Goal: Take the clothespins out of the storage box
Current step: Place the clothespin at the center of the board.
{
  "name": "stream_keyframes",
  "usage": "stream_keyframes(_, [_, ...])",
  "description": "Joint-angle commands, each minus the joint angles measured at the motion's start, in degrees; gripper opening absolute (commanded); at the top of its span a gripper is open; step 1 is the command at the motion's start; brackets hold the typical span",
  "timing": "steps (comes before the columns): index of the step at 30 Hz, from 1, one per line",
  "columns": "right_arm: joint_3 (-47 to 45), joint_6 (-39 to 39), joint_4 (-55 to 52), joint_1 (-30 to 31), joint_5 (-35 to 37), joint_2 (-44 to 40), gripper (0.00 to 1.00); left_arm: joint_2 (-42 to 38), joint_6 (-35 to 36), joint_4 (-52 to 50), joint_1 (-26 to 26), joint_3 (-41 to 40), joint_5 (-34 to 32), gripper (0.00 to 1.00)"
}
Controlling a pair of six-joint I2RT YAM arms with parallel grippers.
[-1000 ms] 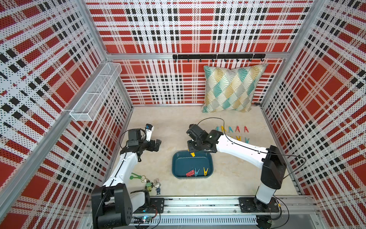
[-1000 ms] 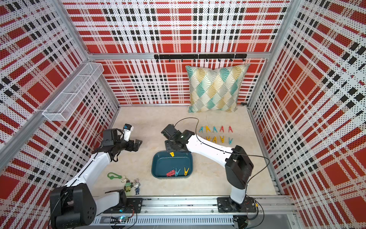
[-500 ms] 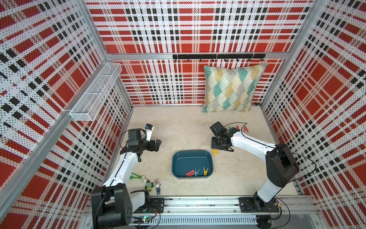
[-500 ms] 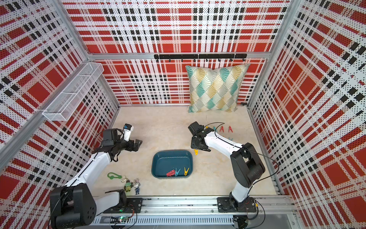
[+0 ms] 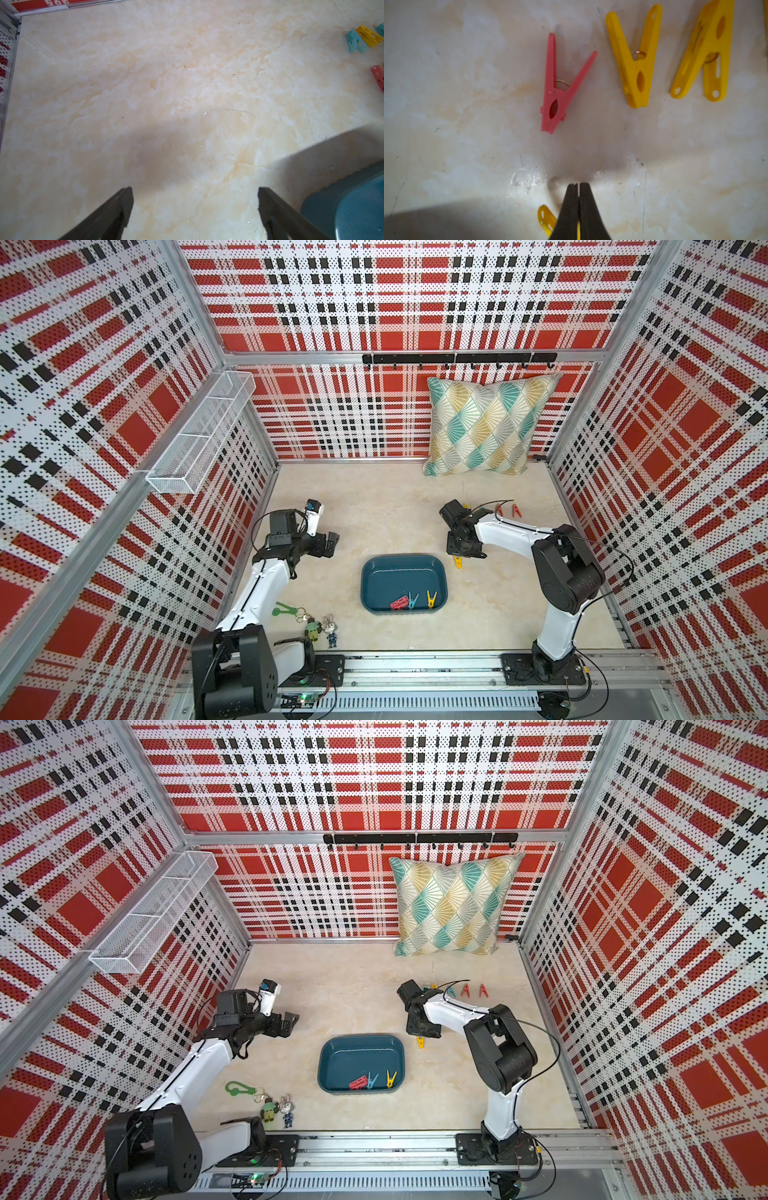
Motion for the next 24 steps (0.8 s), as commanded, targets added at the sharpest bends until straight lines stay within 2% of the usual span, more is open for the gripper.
stream_keyframes(1, [1.36,0.11,-0.15,-0.79,2.24,1.40,0.00,-0.76,0.40,0.66,-0.17,-0.13,0.51,1.00])
stream_keyframes(12, [3.07,-0.39,0.29,-1.23,0.77,2.55,0.03,-0.78,0.41,0.69,-0.17,-0.13,0.57,1.00])
stream_keyframes(22, [3.16,-0.30,0.22,-1.27,0.03,2.10,0.17,-0.74,0.41,0.62,-0.27,-0.22,0.79,1.00])
stream_keyframes(24, [3.12,-0.30,0.06,-1.27,0.05,1.14,0.22,-0.71,0.50,0.69,-0.17,-0.22,1.01,1.00])
